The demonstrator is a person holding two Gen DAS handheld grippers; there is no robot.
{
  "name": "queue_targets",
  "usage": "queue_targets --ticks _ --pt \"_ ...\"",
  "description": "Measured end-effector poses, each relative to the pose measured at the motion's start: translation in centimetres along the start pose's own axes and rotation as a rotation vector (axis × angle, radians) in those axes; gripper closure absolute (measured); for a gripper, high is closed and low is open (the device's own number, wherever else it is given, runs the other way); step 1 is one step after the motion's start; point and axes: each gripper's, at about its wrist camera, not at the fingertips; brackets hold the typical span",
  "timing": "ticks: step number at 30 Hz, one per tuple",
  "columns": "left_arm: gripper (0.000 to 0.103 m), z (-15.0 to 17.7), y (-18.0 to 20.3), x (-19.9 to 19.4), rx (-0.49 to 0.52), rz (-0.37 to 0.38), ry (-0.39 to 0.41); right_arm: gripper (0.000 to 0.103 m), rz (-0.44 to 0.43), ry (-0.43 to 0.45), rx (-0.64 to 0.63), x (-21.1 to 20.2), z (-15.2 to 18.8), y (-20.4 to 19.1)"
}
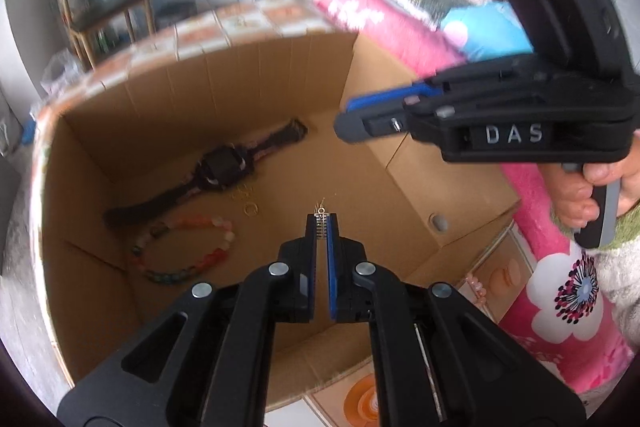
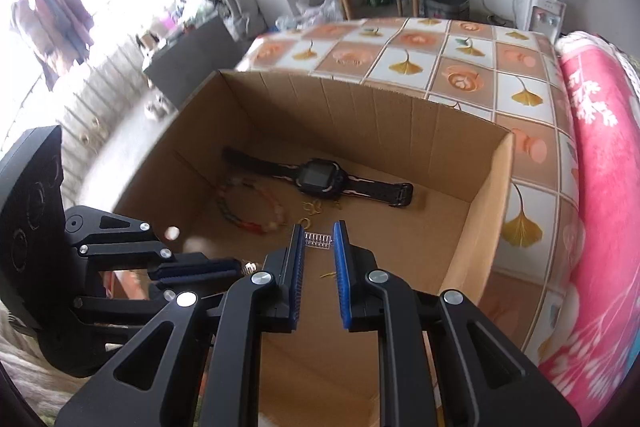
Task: Organize jewelry
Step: 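Lower the chain into the box and open the left tool, then withdraw the right tool from the box toward the pink bead bracelet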
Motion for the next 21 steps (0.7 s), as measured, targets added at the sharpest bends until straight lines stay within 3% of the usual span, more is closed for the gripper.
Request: queue_targets --ticks 5,10,21 --pt "0.099 -0.7 -0.5 2.0 -0.025 0.012 -0.083 0.088 0.049 -0.065 -0.032 1.8 -1.7 0.5" --pt "0.098 -0.8 -1.1 2.4 -0.058 0.039 -0.096 0.087 0.080 -0.090 -0.056 2.7 -2.3 0.6" --pt "0.077 -0.1 -1.4 -0.3 -0.086 0.036 -0.012 0.087 0.056 -0.020 0.001 0.2 -2.3 1.9"
Point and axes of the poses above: each gripper's, at about its wrist camera, not at the fingertips, and x roughly the way its jaws point, y to its right, z to its underside, and after that the axes turned 11 degrees about -y, right-handed
